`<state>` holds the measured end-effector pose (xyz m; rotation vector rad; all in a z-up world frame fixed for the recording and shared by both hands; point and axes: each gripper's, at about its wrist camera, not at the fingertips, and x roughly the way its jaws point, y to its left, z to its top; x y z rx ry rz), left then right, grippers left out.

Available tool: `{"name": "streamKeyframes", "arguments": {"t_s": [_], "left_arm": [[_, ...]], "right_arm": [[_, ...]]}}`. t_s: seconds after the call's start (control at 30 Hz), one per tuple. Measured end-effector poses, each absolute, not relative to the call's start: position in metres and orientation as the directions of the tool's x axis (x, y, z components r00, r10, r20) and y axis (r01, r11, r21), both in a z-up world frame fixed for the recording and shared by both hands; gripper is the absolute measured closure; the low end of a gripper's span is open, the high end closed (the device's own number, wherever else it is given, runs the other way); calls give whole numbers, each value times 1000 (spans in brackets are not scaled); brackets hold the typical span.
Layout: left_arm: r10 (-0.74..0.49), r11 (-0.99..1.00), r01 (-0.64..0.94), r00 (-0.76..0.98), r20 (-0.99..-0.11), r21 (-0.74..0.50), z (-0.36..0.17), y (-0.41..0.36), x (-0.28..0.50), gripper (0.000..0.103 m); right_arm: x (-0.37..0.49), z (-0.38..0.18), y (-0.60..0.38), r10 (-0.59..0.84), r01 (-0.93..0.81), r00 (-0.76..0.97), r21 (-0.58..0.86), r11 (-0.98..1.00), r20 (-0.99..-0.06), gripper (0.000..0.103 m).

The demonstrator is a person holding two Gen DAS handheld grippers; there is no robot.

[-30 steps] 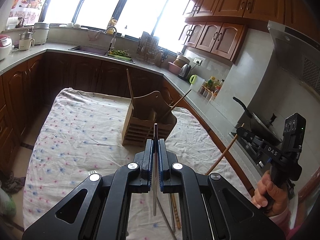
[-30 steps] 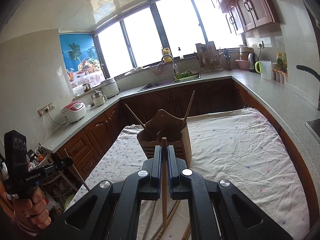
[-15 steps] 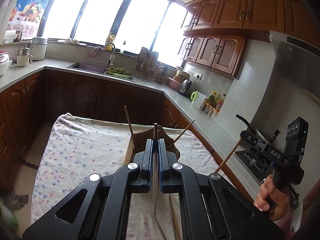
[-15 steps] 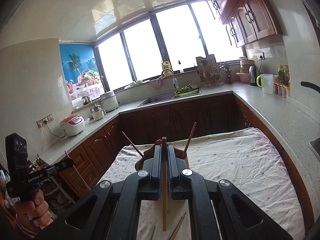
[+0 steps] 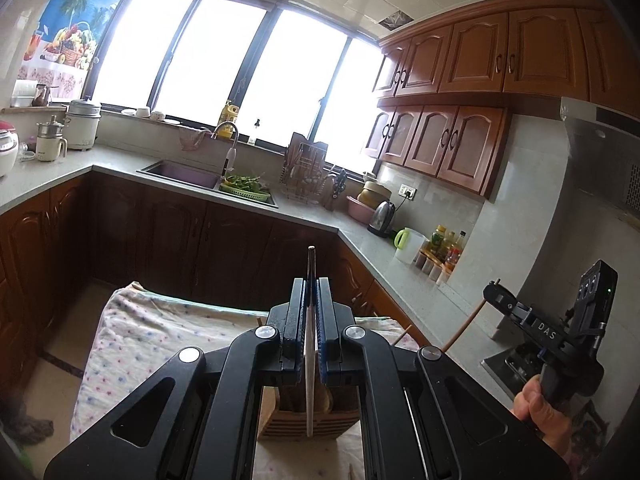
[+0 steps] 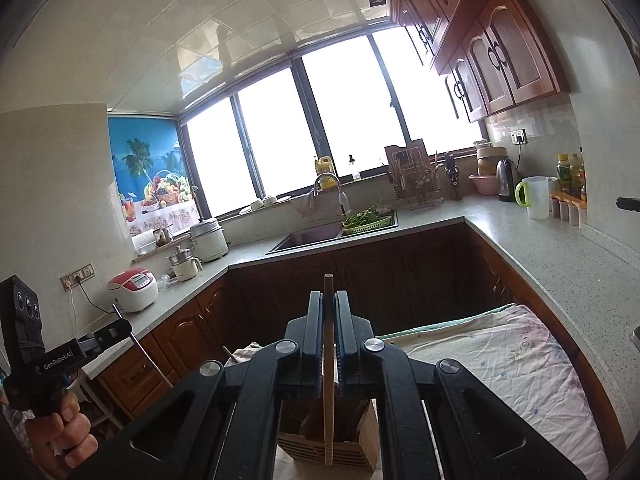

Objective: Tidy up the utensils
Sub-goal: 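Lower both held chopsticks into the holder slots and open both tools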

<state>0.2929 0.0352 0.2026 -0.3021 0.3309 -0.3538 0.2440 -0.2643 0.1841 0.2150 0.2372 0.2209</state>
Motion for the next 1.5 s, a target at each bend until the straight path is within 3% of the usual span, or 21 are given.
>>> {"name": "streamKeyframes", "arguments": {"t_s": [0.4, 0.9, 1.5], "left_arm": [[-341, 884, 216, 904, -258, -415, 158, 28, 350, 100], [-320, 886, 154, 886, -337, -437, 79, 14, 368, 99], [-355, 886, 176, 853, -382, -430, 73, 8, 377, 99]], "right_arm": [[292, 158, -274, 194, -132, 957, 270, 954, -217, 98], [308, 85, -278, 150, -48, 952, 355, 934, -266, 97], [317, 81, -271, 173, -59, 930, 332, 941, -326, 97]]}}
